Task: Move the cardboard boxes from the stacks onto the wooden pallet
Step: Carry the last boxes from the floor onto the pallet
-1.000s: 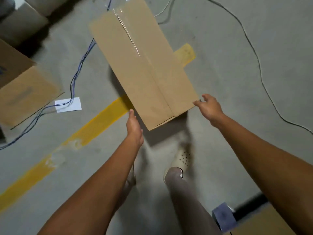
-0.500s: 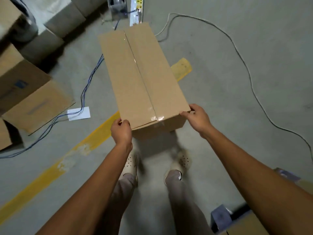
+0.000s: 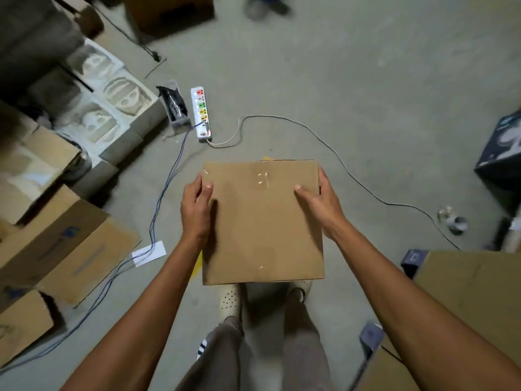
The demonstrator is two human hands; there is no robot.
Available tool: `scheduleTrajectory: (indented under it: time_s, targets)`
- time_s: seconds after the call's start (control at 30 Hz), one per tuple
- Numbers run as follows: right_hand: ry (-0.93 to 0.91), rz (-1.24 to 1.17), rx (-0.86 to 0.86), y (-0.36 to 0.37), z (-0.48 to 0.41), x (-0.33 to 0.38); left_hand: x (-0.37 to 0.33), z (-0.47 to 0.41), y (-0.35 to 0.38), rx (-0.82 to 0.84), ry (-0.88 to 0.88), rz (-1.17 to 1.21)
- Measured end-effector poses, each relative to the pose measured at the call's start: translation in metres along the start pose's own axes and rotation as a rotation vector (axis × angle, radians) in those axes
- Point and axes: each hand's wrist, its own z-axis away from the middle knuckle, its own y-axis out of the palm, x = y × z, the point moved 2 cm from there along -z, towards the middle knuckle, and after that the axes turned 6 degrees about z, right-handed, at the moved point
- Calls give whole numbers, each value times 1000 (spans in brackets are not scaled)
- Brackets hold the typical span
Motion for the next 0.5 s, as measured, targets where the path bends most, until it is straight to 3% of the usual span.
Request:
scheduleTrajectory:
  time_s: [0.27,0.4,0.5]
  targets:
    - [-15,-75,-387,-15,161,33,-95,91,-43,299,-135,79]
    - [-53,-88,-460,-23,232,41,-125,136,-55,460,-293,63]
    - [-94,-99,-489,-22,284,35,-145,162,-71,483,-355,88]
